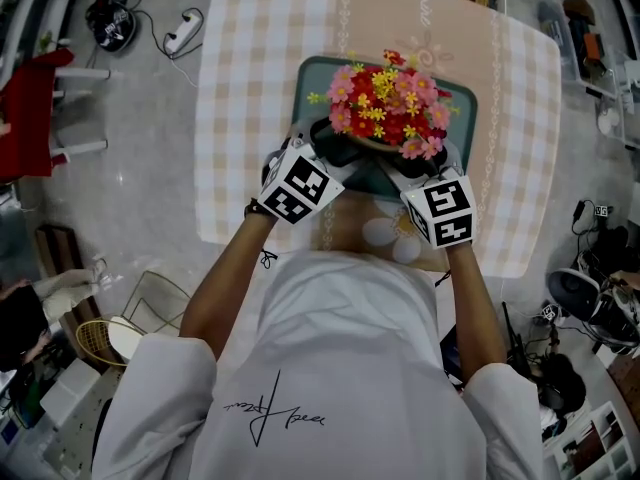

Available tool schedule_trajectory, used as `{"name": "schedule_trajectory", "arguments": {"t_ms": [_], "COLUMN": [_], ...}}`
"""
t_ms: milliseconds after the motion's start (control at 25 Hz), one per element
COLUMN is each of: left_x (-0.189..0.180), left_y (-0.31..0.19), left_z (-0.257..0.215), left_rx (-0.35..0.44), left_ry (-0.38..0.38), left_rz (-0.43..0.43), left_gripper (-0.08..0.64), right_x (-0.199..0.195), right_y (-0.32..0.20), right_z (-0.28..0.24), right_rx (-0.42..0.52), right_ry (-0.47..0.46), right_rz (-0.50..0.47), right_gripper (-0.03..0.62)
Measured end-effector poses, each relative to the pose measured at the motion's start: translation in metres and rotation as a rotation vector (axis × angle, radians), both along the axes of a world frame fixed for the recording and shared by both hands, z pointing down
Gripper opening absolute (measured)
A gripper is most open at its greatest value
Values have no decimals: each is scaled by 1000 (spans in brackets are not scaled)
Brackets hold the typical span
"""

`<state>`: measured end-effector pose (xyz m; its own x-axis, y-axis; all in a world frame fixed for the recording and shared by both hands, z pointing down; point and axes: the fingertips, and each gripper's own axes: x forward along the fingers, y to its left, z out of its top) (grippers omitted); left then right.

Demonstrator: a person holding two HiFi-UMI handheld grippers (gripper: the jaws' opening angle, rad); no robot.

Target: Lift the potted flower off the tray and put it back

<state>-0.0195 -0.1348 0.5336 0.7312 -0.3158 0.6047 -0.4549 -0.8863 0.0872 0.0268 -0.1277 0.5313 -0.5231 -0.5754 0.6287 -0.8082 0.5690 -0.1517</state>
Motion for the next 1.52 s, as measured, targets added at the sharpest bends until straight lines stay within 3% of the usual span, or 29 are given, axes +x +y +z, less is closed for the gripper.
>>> {"name": "schedule_trajectory", "arguments": {"t_ms": [1520], "left_x": [-11], "left_y": [17], "left_z": [-47], "left_rx": [51], "left_ry": [-2], "left_rz": [-59], "left_gripper": [331], "right_x": [-10], "right_y": [15], "right_z": [-46], "right_rx": [85], "right_ry": [-12], "right_rz": [-56], "right_gripper": [373]}}
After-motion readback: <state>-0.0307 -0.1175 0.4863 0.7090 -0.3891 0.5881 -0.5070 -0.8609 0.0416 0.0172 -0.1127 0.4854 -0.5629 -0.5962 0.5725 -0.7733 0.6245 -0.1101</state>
